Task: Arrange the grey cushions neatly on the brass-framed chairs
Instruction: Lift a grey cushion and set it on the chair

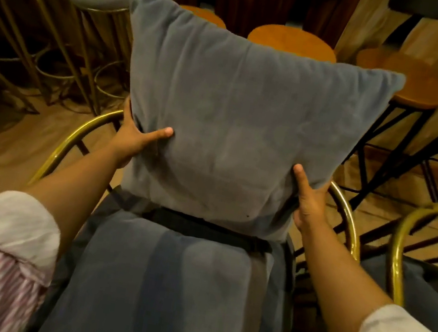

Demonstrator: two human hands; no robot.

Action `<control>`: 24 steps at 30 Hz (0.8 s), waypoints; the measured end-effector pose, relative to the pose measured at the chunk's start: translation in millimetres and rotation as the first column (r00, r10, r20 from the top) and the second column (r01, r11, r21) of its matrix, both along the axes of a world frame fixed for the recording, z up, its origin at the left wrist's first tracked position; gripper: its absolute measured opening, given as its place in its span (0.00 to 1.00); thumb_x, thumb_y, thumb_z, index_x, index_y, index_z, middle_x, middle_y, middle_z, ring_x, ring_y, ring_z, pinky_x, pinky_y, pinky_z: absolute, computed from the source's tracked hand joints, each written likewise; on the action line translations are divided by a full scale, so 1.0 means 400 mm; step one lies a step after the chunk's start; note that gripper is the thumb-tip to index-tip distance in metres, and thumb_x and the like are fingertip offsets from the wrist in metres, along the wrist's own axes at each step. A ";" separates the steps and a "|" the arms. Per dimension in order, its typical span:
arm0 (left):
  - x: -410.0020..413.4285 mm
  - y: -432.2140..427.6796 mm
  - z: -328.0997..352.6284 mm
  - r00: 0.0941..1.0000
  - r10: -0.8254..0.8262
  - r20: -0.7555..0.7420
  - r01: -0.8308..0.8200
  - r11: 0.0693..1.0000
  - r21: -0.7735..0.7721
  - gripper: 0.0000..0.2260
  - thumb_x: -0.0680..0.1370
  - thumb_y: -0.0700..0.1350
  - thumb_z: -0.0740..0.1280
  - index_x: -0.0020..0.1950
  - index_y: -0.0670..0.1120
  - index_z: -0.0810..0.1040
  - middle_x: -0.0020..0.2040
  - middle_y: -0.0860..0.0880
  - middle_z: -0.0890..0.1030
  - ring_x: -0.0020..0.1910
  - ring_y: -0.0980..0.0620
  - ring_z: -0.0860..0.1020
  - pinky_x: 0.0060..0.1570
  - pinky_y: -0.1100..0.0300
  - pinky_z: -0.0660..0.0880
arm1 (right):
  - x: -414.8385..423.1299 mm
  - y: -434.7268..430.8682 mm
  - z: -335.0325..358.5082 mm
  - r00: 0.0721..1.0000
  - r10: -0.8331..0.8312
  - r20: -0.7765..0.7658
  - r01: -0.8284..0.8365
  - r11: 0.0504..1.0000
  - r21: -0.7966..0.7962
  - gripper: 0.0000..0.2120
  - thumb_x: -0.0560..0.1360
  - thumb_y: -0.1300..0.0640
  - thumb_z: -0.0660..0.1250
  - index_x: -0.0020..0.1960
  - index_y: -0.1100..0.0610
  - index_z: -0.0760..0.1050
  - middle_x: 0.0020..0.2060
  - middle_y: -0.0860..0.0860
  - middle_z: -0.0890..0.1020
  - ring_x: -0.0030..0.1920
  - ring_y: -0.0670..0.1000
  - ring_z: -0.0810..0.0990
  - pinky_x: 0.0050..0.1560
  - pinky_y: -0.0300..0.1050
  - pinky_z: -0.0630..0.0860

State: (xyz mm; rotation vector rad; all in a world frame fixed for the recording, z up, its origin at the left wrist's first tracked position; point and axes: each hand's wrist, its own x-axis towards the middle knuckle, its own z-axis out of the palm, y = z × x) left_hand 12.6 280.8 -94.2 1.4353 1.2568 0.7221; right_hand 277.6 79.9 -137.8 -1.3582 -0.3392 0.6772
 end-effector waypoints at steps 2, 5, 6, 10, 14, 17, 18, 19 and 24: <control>-0.018 0.000 -0.045 1.000 -0.002 -0.009 0.002 0.999 -0.042 0.51 0.68 0.54 0.74 0.77 0.55 0.40 0.79 0.49 0.51 0.78 0.44 0.54 0.75 0.43 0.55 | -0.015 0.007 -0.040 1.000 0.016 0.006 -0.016 1.000 -0.024 0.64 0.45 0.33 0.79 0.74 0.49 0.55 0.69 0.49 0.70 0.68 0.51 0.71 0.68 0.48 0.70; -0.060 -0.014 -0.134 0.995 0.004 -0.099 -0.013 0.995 -0.098 0.56 0.60 0.64 0.75 0.78 0.54 0.45 0.79 0.51 0.54 0.77 0.46 0.56 0.75 0.44 0.56 | -0.063 -0.001 -0.112 0.998 0.061 0.002 -0.061 0.992 -0.113 0.54 0.51 0.36 0.80 0.70 0.47 0.58 0.65 0.48 0.70 0.68 0.51 0.70 0.65 0.43 0.68; -0.072 -0.021 -0.159 0.992 0.014 -0.127 -0.028 0.993 -0.111 0.57 0.60 0.65 0.75 0.78 0.53 0.46 0.79 0.50 0.55 0.77 0.46 0.57 0.75 0.44 0.57 | -0.079 -0.006 -0.133 0.997 0.073 0.002 -0.072 0.986 -0.147 0.52 0.53 0.37 0.79 0.70 0.48 0.58 0.67 0.49 0.70 0.69 0.52 0.69 0.66 0.44 0.67; -0.083 -0.018 -0.192 0.986 0.071 -0.152 -0.092 0.987 -0.134 0.51 0.65 0.60 0.74 0.79 0.52 0.46 0.79 0.49 0.56 0.77 0.44 0.58 0.75 0.45 0.57 | -0.086 0.000 -0.156 0.997 0.034 0.070 -0.016 0.972 -0.233 0.47 0.66 0.44 0.73 0.76 0.52 0.52 0.74 0.53 0.65 0.73 0.55 0.65 0.69 0.46 0.64; -0.067 -0.010 -0.185 0.983 0.084 -0.163 -0.102 0.989 -0.107 0.49 0.67 0.59 0.74 0.78 0.52 0.47 0.79 0.49 0.56 0.76 0.42 0.58 0.73 0.42 0.59 | -0.086 -0.011 -0.156 0.986 0.007 0.167 0.042 0.956 -0.290 0.39 0.73 0.50 0.70 0.76 0.53 0.51 0.75 0.54 0.64 0.73 0.55 0.64 0.64 0.41 0.62; -0.055 -0.041 -0.192 0.979 0.127 -0.159 -0.140 0.987 -0.076 0.47 0.69 0.57 0.73 0.79 0.49 0.48 0.79 0.47 0.56 0.76 0.43 0.58 0.73 0.47 0.59 | -0.099 -0.029 -0.165 0.987 0.067 0.147 -0.009 0.932 -0.364 0.40 0.73 0.49 0.70 0.77 0.53 0.50 0.75 0.54 0.63 0.73 0.57 0.64 0.70 0.47 0.63; -0.053 -0.057 -0.192 0.979 0.142 -0.145 -0.154 0.986 -0.070 0.46 0.70 0.57 0.72 0.79 0.48 0.48 0.79 0.46 0.56 0.76 0.43 0.58 0.74 0.49 0.59 | -0.105 -0.035 -0.159 0.987 0.087 0.133 -0.031 0.926 -0.375 0.40 0.73 0.48 0.69 0.77 0.53 0.50 0.75 0.54 0.63 0.73 0.57 0.64 0.71 0.50 0.63; -0.048 -0.080 -0.181 0.978 0.148 -0.145 -0.162 0.983 -0.089 0.46 0.71 0.60 0.70 0.79 0.48 0.47 0.79 0.45 0.55 0.77 0.42 0.58 0.74 0.49 0.58 | -0.112 -0.042 -0.149 0.986 0.103 0.128 -0.046 0.923 -0.383 0.39 0.73 0.49 0.69 0.76 0.53 0.51 0.74 0.54 0.64 0.73 0.58 0.65 0.72 0.51 0.64; -0.034 -0.259 -0.109 0.987 -0.008 -0.158 -0.036 0.961 -0.275 0.42 0.75 0.62 0.63 0.79 0.48 0.44 0.78 0.44 0.57 0.75 0.40 0.61 0.72 0.45 0.62 | -0.166 -0.141 -0.078 0.932 0.315 0.179 -0.206 0.867 -0.455 0.34 0.75 0.54 0.69 0.76 0.59 0.59 0.74 0.55 0.66 0.74 0.57 0.64 0.72 0.52 0.64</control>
